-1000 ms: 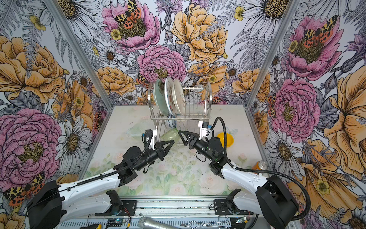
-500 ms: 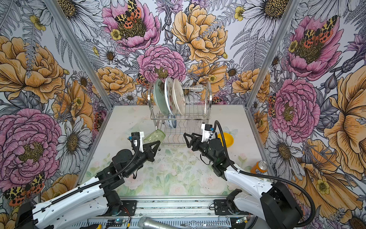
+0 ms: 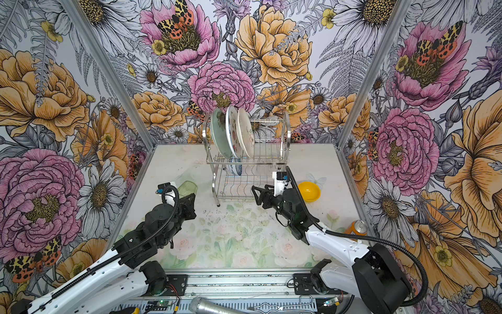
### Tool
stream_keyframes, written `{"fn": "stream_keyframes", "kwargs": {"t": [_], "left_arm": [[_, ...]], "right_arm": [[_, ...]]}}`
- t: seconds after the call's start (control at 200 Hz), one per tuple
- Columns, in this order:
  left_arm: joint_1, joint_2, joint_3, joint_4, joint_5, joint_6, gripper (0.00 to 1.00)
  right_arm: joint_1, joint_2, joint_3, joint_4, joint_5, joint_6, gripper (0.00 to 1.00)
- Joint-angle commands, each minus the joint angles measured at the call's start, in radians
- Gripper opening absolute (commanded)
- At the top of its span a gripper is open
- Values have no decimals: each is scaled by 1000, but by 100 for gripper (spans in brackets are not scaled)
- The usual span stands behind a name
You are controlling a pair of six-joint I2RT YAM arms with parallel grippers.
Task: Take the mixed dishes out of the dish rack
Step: 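Carry the green glass away with the left gripper while the right gripper opens, then lower the green glass onto the table beside the clear bowl and open the left gripper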
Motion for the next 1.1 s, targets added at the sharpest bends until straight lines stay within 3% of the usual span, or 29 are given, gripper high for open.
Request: {"fn": "stream_keyframes", "kwargs": {"t": [0.0, 0.195, 0.46, 0.665, 0.801, 0.921, 1.096], "left_arm": [[102, 7, 45, -74, 20, -6, 0], [381, 121, 71, -43, 232, -3, 0], [606, 403, 155, 81, 429, 21, 0], [651, 628, 274, 117, 465, 59, 0], [662, 740, 341, 133, 484, 58, 0], [684, 852, 482, 29, 527, 98, 0], [727, 968, 678, -150, 500, 187, 0]], "right_arm": [[-6, 12, 39, -24, 17, -71, 78], [-14, 4, 54, -55, 12, -116, 80], [-41, -9, 48, -71, -15, -122, 87], [-65, 20, 47, -73, -66, -103, 96], [-74, 44, 33, -73, -20, -82, 99], [-90, 70, 30, -73, -38, -86, 99], [-104, 85, 41, -74, -82, -90, 100]]}}
